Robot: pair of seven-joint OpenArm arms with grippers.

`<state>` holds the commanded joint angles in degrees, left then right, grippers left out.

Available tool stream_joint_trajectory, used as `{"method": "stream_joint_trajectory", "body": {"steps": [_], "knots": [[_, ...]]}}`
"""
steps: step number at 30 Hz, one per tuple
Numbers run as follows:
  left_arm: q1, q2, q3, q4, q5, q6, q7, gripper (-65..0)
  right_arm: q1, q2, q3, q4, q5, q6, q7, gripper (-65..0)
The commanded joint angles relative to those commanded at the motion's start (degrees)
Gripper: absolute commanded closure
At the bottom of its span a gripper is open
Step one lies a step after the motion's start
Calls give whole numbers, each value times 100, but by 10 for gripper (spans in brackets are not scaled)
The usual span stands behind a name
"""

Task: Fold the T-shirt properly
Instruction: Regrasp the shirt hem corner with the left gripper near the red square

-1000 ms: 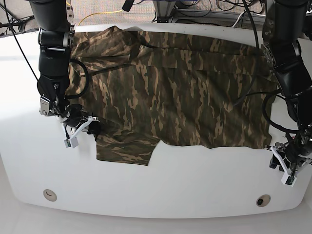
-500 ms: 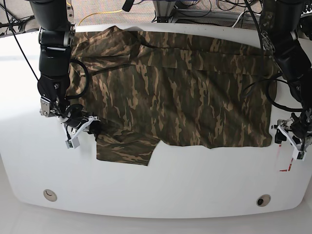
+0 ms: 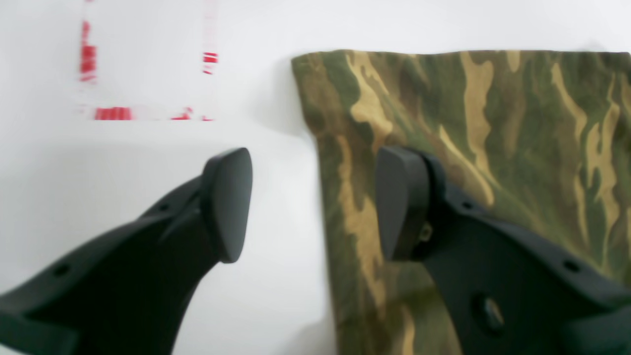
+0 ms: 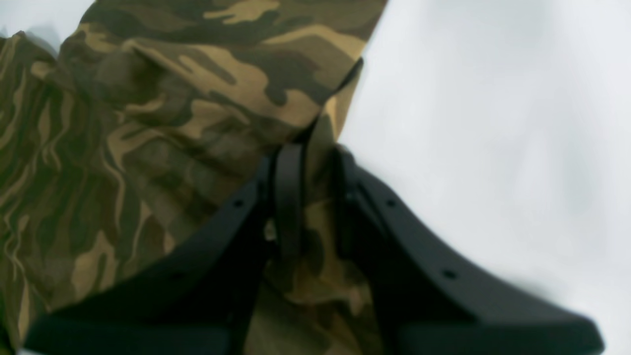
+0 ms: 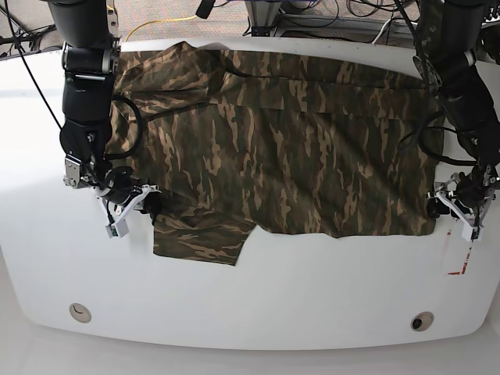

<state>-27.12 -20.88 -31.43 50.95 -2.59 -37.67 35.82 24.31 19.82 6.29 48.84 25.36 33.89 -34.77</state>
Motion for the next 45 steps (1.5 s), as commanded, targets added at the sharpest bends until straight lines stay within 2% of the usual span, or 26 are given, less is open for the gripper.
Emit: {"method": "stream_joint_trajectory", "body": {"steps": [10,15,20,28,29,31,34,41,45], "knots": [[-132,9,26,-782,0,70,-492,-371,0,0,0,0,0,0,0,-101],[-343,9,26,-1248,0,70,-510,-371,0,9,0,0,0,0,0,-101],[-440,264,35,-1336,9,70,-510,-371,0,9,0,0,0,0,0,-101],[-466,484,35,-1319,9,70,-475,-358,0,9,0,0,0,0,0,-101],[-457,484,35,-1319,9,70,-475,-335,0,9,0,0,0,0,0,-101],[-448,484,18,-1319,9,70,-501,-231,0,26,0,0,0,0,0,-101],[-448,475,35,-1319,9,70,-510,-6,-9,26,0,0,0,9,0,-101],[-475,457,18,-1143,9,44,-475,0,-18,26,0,26,0,9,0,-95],[-422,466,26,-431,26,35,-299,0,-35,26,0,668,0,0,-114,-95]]}}
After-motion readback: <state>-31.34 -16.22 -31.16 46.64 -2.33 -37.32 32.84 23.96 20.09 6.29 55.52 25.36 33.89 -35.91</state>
